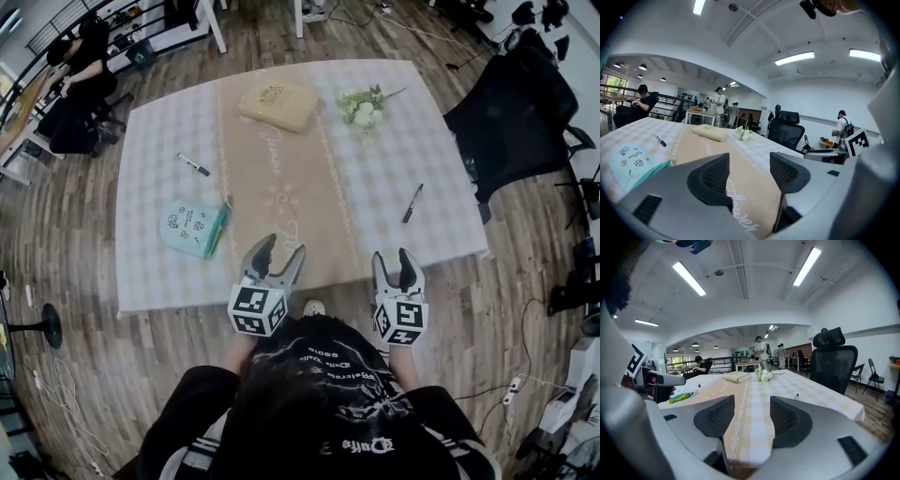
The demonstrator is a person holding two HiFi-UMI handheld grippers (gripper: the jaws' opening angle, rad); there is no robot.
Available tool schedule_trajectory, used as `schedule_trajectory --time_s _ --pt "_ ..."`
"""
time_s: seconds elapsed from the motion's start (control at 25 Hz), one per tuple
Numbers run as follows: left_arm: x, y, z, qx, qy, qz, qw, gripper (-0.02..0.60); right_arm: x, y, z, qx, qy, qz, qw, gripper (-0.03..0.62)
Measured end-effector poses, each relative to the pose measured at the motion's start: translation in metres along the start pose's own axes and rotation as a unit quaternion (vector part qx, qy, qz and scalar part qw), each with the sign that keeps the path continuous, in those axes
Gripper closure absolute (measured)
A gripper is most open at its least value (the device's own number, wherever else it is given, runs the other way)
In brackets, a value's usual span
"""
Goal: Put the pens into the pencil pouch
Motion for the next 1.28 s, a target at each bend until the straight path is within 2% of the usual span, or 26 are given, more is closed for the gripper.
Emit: schedule_trajectory --time_s 0.44,0.76,0.88,1.28 --pt "0.013 0.002 0.000 -0.004 -0.004 -0.014 0.9999 0.299 0.001 0.020 0.045 0.066 0.021 -0.042 0.997 0.349" --pt "0.005 -0.003 -0.011 -0.011 0.001 -0.024 0.9997 0.299 -0.006 0.058 0.075 0.090 0.042 -0.085 0.991 0.358" --pt "0.000 -0.009 -0.020 -0.025 0.003 -0.026 0.9994 0.299 -0.006 0.071 0.083 0.093 0.045 -0.105 0.989 0.378" --pt "-0.010 -0.026 -0.043 -0.079 0.016 -0.035 0.9961 0.299 0.009 0.128 0.112 0.098 0.086 -0.165 0.978 0.387"
Point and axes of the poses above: the fingertips, and each gripper's own axes: y forward along the fingers, z to its right, x out of its underside, the point moved 10 cm from there along -y, backward along the fingers, and after that the axes turned 9 degrees about -y, right-handed, at the moved point
